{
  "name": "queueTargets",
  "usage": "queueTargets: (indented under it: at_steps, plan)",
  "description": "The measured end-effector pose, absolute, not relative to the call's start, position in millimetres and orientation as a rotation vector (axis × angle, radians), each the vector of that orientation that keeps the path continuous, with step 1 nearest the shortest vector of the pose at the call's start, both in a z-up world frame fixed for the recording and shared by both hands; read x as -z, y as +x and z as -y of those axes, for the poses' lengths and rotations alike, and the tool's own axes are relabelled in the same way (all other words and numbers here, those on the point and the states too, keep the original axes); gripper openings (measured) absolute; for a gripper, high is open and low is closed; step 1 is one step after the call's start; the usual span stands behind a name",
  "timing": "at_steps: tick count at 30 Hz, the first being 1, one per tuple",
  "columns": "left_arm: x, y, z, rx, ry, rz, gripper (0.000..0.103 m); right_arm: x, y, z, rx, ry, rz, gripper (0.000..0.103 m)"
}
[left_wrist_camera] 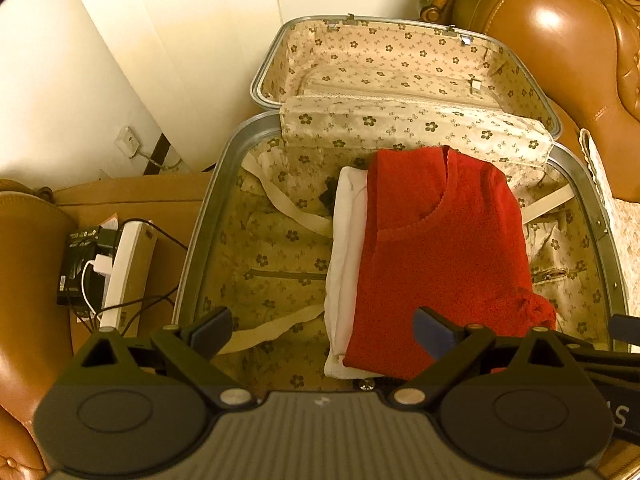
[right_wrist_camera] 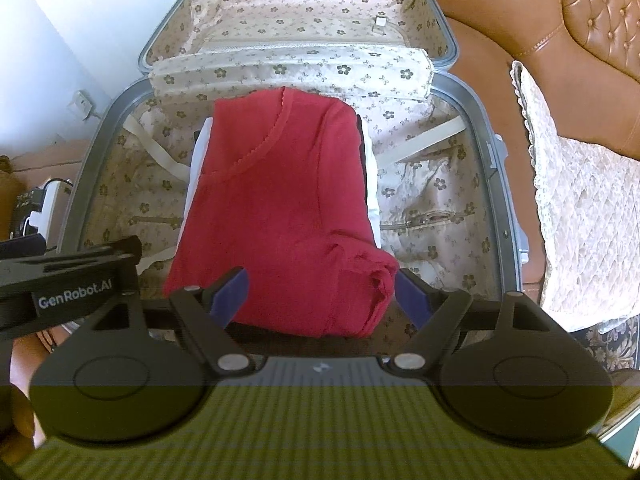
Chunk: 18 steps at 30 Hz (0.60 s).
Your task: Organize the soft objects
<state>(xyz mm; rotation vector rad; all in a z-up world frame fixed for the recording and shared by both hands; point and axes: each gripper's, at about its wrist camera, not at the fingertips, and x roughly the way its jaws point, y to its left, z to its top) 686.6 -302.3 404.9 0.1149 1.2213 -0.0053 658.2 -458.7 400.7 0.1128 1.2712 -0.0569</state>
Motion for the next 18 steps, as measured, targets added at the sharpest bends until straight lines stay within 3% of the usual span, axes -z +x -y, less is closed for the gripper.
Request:
queueTargets:
  at_steps: [18]
  plan:
    - [-407.6,671.1,303.9,-0.013,0.125,-1.215,0.100,-400.2,644.3,460.4,0.044,0.122,-1.261,0.088]
